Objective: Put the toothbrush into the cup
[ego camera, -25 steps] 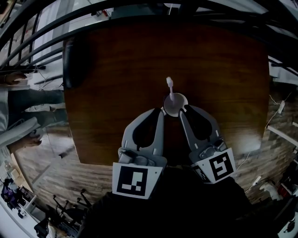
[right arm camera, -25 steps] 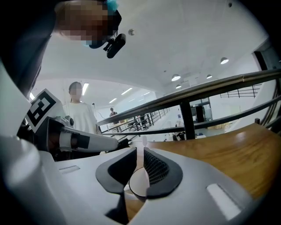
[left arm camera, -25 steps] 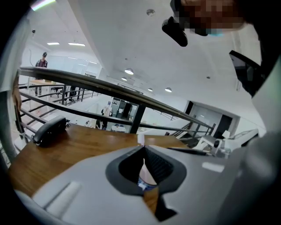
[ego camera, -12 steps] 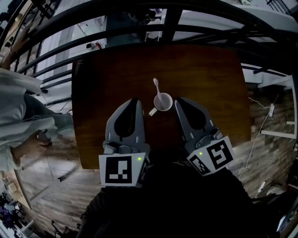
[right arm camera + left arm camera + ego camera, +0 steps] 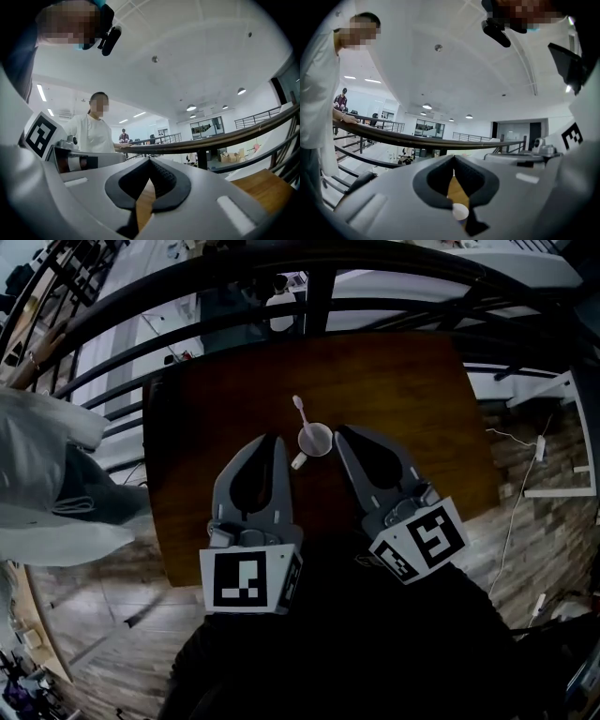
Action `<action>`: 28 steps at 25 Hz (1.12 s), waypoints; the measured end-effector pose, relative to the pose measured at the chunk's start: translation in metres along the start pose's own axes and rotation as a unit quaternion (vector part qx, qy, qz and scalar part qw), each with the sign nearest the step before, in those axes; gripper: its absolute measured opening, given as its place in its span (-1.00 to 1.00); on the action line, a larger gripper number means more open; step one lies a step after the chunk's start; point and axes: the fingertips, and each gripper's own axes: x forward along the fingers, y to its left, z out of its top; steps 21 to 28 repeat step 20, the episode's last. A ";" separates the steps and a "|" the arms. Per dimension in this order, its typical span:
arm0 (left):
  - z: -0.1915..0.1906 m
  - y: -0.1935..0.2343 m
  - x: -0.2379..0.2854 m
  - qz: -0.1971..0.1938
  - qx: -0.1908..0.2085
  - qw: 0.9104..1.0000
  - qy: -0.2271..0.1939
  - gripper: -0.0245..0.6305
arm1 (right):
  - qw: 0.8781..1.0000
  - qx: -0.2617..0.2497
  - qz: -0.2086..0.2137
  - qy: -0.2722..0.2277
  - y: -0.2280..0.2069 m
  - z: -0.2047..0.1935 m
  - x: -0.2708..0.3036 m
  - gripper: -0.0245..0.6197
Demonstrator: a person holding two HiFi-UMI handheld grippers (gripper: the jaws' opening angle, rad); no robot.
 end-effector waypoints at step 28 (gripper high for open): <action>0.002 -0.024 -0.010 -0.009 0.012 1.000 -0.004 -0.90 | 1.000 0.003 0.002 -0.016 0.000 0.006 -0.021 -0.93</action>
